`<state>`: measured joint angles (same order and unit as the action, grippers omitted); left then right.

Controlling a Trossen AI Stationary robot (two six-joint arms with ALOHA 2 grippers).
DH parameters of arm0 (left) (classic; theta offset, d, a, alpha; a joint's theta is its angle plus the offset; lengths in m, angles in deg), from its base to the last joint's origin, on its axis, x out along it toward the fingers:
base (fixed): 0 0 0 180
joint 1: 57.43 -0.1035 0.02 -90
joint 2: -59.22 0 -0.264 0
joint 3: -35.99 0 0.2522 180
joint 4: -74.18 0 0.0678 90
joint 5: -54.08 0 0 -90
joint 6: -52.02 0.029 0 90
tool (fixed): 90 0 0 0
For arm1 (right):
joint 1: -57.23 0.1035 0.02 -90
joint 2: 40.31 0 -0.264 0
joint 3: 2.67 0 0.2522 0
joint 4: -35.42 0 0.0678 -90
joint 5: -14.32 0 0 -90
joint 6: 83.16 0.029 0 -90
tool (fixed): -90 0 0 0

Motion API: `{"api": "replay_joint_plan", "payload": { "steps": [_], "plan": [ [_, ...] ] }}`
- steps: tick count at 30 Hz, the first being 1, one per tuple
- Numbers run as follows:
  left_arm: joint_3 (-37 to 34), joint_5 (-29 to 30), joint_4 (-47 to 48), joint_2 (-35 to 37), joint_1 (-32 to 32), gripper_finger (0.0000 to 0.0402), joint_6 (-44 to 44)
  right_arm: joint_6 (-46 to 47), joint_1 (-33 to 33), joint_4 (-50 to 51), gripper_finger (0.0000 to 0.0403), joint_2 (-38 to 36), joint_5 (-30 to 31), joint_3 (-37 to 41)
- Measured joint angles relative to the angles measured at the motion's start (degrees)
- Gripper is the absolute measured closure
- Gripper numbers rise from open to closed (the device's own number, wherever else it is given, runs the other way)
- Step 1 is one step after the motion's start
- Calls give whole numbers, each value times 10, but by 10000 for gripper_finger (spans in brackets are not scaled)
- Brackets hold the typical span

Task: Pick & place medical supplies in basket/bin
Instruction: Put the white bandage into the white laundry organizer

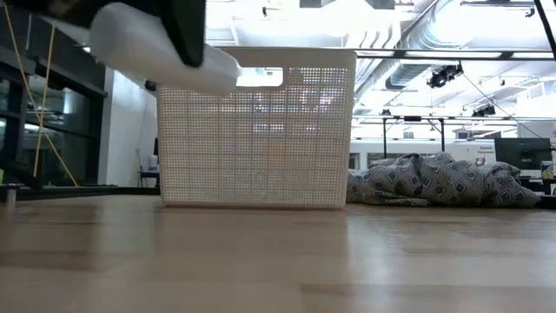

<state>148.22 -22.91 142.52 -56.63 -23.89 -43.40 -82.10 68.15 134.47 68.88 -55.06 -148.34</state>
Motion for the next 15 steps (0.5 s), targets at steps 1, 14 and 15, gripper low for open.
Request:
{"api": "replay_joint_plan", "payload": {
  "steps": [1, 14, 15],
  "plan": [
    [10, 1, 20, 0, 0, 273, 0, 0, 0, 0, 98, 0, 0, 0],
    [145, 58, 210, -1, 7, 273, 6, 10, 0, 5, 98, 0, 0, 0],
    [152, 62, 218, -1, 8, 273, 6, 14, 0, 7, 98, 0, 0, 0]
  ]
}}
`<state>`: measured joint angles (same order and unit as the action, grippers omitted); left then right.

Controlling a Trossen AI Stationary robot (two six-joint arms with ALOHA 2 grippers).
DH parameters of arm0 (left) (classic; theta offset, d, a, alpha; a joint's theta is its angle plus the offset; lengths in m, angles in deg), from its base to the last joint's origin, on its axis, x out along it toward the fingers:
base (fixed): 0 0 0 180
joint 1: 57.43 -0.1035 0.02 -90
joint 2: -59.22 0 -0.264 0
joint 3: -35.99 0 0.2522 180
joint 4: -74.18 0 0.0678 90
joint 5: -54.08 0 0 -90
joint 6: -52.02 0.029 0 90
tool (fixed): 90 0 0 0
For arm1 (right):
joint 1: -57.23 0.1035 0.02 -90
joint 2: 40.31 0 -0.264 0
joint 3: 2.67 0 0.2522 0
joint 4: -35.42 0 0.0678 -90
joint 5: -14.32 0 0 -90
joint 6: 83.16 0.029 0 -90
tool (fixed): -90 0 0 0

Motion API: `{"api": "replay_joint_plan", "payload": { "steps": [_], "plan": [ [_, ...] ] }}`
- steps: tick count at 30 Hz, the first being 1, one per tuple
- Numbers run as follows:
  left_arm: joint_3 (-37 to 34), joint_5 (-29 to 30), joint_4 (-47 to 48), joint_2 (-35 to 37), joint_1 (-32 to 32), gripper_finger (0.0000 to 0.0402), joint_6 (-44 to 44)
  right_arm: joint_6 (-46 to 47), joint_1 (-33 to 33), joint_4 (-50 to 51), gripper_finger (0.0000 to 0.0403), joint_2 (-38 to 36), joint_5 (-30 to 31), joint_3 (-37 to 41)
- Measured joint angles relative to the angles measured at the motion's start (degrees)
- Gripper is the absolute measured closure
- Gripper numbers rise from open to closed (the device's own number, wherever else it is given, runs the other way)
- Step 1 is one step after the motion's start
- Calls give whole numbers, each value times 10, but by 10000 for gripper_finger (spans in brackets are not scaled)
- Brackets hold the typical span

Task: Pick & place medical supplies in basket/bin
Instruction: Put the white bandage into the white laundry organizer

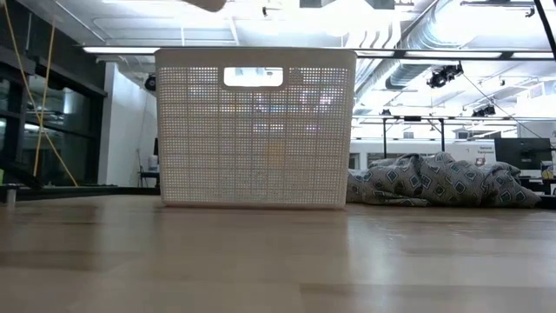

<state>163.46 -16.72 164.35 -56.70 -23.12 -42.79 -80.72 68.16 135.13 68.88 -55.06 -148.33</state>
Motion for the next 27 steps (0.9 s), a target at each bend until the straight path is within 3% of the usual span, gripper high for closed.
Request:
{"api": "replay_joint_plan", "payload": {
  "steps": [12, 27],
  "plan": [
    [81, 29, 137, 0, 3, 273, -2, 16, 0, 6, 98, 0, 0, 0],
    [117, 166, 136, 43, 2, 273, 67, 63, 0, 29, 98, 0, 0, 0]
  ]
}}
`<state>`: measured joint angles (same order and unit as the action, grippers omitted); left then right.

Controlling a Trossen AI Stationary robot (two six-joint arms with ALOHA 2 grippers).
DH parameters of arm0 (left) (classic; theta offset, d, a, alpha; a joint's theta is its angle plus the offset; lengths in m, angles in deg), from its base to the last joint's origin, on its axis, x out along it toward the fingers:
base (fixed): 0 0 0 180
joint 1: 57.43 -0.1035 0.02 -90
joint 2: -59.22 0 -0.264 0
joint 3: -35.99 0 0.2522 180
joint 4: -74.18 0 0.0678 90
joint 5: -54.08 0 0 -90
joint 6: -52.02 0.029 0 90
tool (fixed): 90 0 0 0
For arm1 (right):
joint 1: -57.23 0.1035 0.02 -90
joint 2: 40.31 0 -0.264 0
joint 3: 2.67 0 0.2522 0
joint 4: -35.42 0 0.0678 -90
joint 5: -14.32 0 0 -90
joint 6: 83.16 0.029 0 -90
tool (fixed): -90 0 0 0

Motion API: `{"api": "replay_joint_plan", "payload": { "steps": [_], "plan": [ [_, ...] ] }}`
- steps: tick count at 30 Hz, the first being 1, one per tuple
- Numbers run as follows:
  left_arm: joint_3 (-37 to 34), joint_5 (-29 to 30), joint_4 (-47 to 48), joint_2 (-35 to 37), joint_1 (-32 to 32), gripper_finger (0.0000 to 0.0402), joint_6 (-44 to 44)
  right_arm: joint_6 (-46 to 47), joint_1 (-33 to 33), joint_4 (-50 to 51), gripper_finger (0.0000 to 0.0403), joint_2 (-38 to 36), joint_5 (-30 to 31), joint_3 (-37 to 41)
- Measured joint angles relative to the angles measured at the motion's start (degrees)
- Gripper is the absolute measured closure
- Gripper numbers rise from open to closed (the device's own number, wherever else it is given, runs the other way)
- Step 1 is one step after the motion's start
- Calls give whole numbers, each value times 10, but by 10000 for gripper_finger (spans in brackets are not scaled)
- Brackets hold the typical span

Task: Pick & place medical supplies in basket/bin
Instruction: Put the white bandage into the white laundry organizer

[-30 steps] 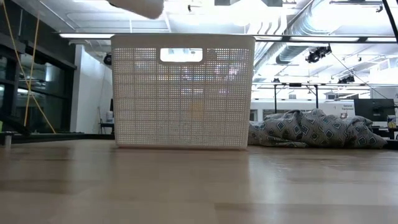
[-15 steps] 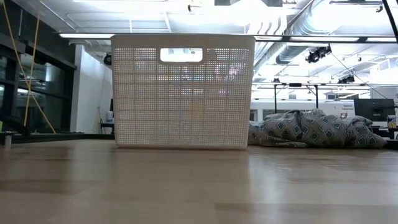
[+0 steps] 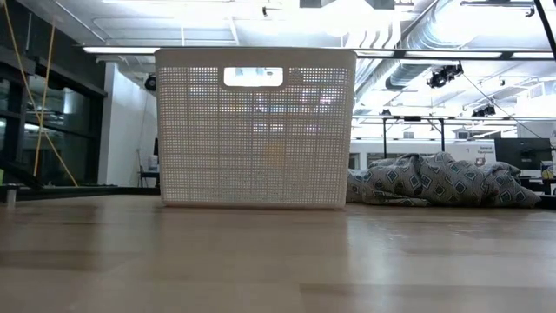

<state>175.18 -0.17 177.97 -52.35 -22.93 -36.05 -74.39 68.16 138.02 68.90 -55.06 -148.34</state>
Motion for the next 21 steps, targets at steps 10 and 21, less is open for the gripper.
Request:
{"api": "replay_joint_plan", "payload": {
  "steps": [10, 21],
  "plan": [
    [0, 145, 0, 60, 0, 273, 66, 58, 0, 12, 98, 0, -11, 0],
    [0, 210, 0, 102, -81, 273, 196, 138, 0, 12, 98, 0, -7, 0]
  ]
}}
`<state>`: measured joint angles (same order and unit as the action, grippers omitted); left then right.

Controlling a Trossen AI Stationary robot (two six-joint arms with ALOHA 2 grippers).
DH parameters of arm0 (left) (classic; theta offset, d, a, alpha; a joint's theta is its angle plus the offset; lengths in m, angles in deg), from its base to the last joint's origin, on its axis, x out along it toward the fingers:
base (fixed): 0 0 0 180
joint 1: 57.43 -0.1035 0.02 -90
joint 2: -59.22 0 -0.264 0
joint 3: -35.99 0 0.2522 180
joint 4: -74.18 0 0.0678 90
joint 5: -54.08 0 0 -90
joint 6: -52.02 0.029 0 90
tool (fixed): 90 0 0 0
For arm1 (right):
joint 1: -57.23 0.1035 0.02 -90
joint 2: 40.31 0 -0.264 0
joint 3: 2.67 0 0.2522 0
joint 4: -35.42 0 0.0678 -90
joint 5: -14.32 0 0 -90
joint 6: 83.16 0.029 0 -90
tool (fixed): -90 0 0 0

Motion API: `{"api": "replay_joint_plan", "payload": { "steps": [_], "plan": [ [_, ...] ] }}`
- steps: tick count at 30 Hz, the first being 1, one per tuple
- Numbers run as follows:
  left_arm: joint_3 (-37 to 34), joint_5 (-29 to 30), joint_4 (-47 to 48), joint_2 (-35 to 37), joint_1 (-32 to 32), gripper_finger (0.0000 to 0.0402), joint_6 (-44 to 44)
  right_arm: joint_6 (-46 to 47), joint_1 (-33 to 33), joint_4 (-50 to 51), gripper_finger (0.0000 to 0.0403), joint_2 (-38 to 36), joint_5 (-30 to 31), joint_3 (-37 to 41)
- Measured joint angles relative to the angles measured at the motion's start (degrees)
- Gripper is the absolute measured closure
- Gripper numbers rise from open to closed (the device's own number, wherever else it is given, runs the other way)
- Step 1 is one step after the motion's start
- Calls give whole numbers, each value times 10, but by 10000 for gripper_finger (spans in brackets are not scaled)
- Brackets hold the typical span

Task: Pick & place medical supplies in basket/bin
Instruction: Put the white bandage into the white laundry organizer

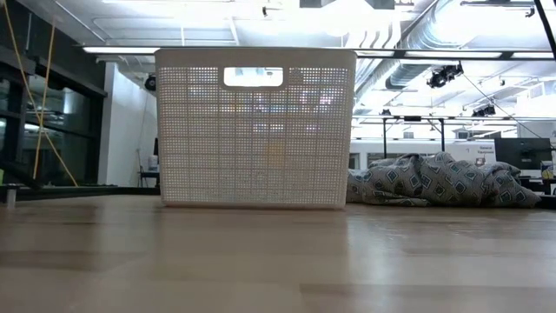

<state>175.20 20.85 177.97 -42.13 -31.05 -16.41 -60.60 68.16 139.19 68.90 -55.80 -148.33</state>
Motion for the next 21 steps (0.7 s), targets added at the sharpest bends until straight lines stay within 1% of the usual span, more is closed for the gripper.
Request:
{"api": "replay_joint_plan", "payload": {
  "steps": [4, 8, 11, 14, 19, 21],
  "plan": [
    [0, -2, 0, 4, -56, 273, 51, 14, -1, 3, 98, 0, 21, 0],
    [1, -4, 0, 9, -114, 273, 92, 15, -1, 2, 98, 0, 33, 0],
    [0, -6, 0, 9, -155, 273, 117, 12, 0, -1, 98, 0, 53, 0],
    [0, -7, 1, 10, -191, 273, 135, 4, 0, -1, 98, 0, 107, 0],
    [0, -7, 1, 10, -249, 273, 162, -33, -5, -1, 98, -2, 236, 0],
    [0, -7, 0, 10, -269, 273, 168, -56, -12, 0, 98, -5, 275, 0]
  ]
}}
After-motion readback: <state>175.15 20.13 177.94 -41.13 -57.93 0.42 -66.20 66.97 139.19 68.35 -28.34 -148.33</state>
